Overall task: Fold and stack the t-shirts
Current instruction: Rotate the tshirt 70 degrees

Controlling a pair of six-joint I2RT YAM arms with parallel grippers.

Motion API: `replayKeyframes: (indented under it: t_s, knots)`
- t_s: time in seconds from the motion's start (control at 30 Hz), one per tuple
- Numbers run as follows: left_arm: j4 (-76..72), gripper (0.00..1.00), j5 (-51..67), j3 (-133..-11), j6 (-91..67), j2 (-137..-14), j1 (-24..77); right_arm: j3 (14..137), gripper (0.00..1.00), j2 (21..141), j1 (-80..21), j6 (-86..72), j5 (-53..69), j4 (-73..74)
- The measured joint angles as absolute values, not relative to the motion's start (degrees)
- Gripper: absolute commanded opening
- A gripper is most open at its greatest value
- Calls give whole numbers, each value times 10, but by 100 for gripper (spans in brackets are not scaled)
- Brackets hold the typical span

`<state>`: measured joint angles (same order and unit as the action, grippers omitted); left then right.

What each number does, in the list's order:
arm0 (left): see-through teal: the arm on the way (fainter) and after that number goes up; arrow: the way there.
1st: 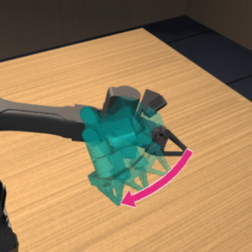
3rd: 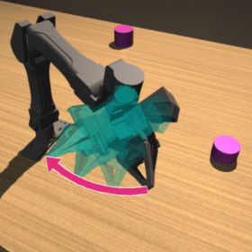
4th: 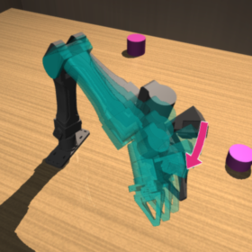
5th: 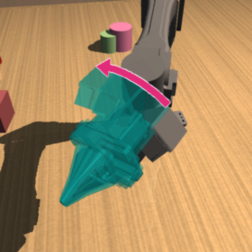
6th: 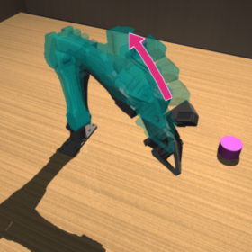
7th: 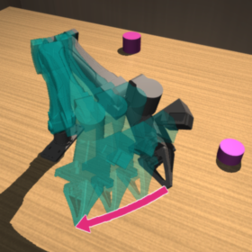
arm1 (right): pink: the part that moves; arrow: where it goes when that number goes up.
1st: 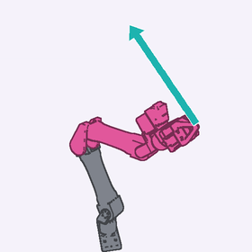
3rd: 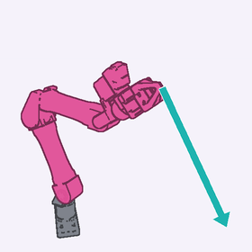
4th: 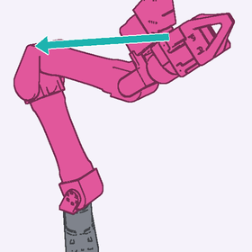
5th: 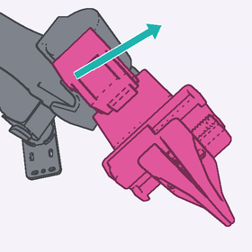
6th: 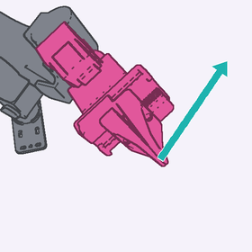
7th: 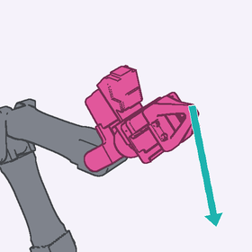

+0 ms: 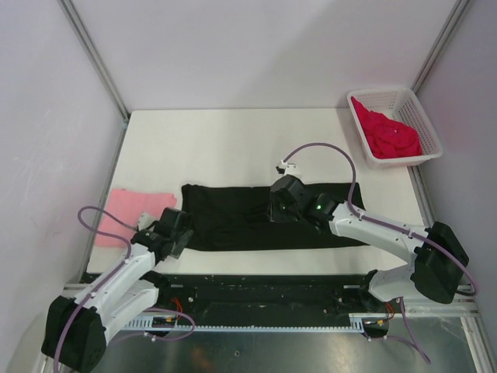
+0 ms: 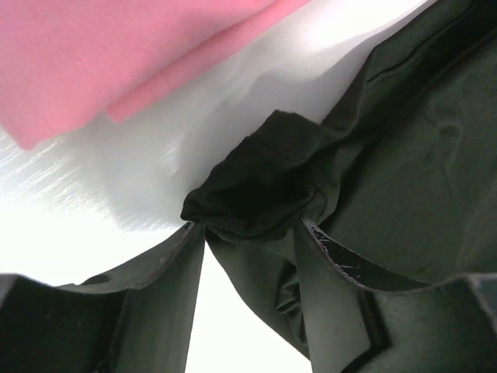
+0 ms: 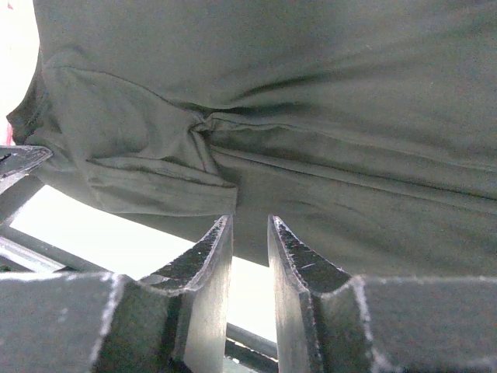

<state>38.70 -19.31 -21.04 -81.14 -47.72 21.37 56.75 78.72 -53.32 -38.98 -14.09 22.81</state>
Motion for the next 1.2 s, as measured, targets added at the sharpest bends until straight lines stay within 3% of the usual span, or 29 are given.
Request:
replayKeyframes:
  t_s: [0.23,0.53,0.7,0.97,1.07,1.2]
  knots:
    - [340,50,-196,-243,-778,-565,192,554,30,770,-518,-390,-141,229]
    - [278,47,-190,-433,-670,-833,133,550,30,738,-467,-385,-141,234]
    - [249,46,-161,-624,-590,-1003,110,543,30,717,-421,-374,-141,243]
    - [229,46,-34,-1041,-480,-1320,99,528,30,700,-348,-347,-141,252]
    - [237,50,39,-1225,-460,-1442,99,521,30,698,-326,-338,-138,254]
    - [230,55,117,-1382,-448,-1544,96,516,30,697,-314,-328,-132,259]
